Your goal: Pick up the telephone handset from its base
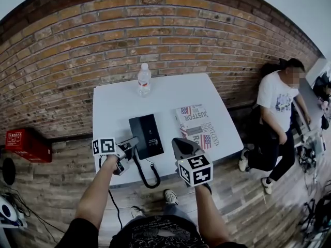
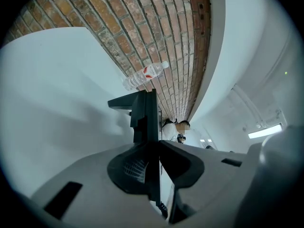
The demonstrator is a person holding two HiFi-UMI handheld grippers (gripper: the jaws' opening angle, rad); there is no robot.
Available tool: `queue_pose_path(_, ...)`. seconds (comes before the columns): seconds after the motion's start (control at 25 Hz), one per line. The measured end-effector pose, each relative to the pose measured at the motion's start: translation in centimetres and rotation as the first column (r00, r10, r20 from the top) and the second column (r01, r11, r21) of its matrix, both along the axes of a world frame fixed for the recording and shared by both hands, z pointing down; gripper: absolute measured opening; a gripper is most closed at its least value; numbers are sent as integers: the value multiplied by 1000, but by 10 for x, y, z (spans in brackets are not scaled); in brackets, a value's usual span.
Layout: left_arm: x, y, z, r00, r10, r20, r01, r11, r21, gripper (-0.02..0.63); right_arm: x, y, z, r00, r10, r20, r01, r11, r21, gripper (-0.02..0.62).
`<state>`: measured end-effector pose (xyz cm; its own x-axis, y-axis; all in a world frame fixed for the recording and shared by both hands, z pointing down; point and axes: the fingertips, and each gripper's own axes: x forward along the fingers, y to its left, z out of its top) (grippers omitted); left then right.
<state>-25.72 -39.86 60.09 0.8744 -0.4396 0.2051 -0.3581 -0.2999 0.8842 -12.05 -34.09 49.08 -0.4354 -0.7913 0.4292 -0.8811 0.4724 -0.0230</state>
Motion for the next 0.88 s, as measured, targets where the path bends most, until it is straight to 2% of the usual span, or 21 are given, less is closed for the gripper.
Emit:
queue_pose_path(0.44, -10, 8, -31, 998, -47, -34, 49, 997, 65, 72, -8, 8, -6, 1000, -21, 17, 20, 1000, 18, 0)
queue_pose_path(0.88, -46, 22, -82, 988, -127, -85, 139, 977, 161, 72, -38, 3, -31, 997, -71, 39, 68, 995, 79, 0)
